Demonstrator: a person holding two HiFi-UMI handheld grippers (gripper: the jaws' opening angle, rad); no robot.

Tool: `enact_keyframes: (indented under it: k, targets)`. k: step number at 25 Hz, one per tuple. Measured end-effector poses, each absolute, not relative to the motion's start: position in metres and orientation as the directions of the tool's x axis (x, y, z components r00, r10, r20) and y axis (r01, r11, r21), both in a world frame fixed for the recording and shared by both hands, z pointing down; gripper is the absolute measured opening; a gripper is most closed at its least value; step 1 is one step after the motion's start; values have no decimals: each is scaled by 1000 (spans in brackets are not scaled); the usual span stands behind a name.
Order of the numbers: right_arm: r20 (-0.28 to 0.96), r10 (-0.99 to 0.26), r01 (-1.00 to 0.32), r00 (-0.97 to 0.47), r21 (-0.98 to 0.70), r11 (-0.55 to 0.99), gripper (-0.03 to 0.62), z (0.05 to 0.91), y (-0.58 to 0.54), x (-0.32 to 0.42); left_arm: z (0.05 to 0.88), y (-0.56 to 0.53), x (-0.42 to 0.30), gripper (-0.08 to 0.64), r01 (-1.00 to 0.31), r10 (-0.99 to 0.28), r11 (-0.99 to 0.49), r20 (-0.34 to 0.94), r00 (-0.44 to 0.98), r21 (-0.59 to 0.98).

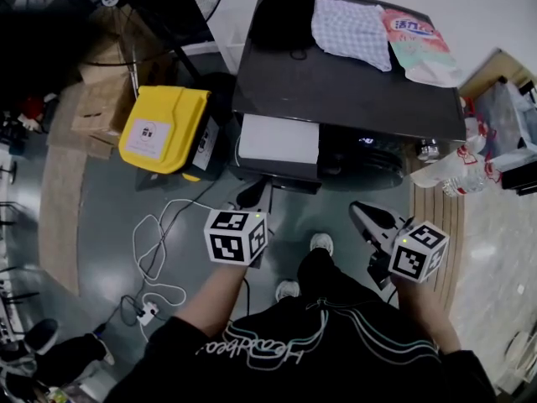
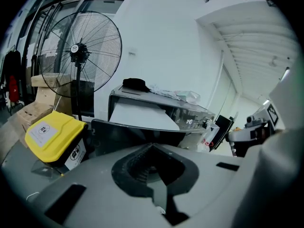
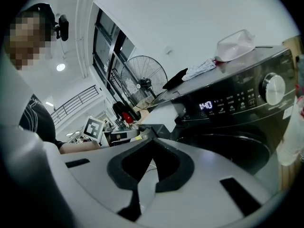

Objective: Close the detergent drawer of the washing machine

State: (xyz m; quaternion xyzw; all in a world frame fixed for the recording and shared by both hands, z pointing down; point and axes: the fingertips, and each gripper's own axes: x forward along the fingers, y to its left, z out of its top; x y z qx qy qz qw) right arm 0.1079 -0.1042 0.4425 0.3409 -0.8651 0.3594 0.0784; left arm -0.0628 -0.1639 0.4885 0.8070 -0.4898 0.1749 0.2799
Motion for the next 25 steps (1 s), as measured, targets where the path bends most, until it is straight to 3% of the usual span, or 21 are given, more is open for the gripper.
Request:
enact_keyframes:
  k: [25]
  targets:
    - [388,-534,-653,-751,-554,516,26,434,-148,139,485,-224,-56,23,-912,-730,-306,547,410,274]
